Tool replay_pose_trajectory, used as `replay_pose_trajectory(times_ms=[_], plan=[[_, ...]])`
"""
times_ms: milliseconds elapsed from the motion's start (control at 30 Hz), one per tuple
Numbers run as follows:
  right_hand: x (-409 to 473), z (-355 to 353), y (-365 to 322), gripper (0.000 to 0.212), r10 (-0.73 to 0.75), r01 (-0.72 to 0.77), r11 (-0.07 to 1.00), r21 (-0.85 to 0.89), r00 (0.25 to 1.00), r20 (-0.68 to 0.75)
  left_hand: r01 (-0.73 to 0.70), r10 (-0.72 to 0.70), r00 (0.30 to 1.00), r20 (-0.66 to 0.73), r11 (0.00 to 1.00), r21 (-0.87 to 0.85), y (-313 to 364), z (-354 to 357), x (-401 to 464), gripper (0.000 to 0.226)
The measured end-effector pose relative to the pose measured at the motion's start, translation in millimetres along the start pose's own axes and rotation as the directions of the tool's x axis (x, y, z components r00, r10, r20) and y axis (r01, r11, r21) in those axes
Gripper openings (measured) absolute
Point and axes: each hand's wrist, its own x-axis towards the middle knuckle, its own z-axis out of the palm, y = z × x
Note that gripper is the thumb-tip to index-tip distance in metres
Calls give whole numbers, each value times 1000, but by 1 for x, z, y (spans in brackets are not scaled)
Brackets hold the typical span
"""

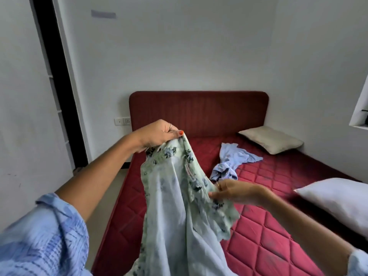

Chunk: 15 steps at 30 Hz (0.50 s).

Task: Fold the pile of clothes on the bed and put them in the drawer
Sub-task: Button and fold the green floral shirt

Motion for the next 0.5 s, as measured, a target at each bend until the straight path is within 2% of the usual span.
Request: replay_pose_trajectory(times_ms=[33,100,133,200,267,333,367,400,467,500], plan=[[0,10,10,30,11,-13,999,43,998,55,25,-25,1000,4,1000,-19,-8,0,1,30],[11,11,25,37,91,-94,983,160,995,27,94,-94,996,-4,996,8,-26,-2,7,31],[20,4,26,42,147,-131,978,160,985,-92,124,-123,992,-29,990,61,-36,-4,11,31],[36,-30,6,40,184,-210,978,-24,903,-388,179,-156,981,-112,955,236,-51,-12,25,30],[42,-75,-43,26,57,-232,951,-206,784,-619,235,-151,957,-247,902,361,-51,-30,46,28],[41,-141,-117,25,-137,-211,909,-359,662,-737,230,-34,901,-432,883,410,-22,-72,79,24],[35,-170,-158,24,-258,-197,881,-431,564,-785,207,68,848,-526,871,445,1,-98,94,23],[25,-193,-200,24,-369,-187,857,-479,427,-826,182,183,774,-606,853,489,31,-125,105,23],[-6,-225,-277,25,-542,-154,820,-551,99,-834,123,408,561,-720,820,560,98,-179,119,27],[-21,-230,-302,24,-584,-187,800,-570,-25,-811,103,488,451,-747,804,586,126,-196,117,28]])
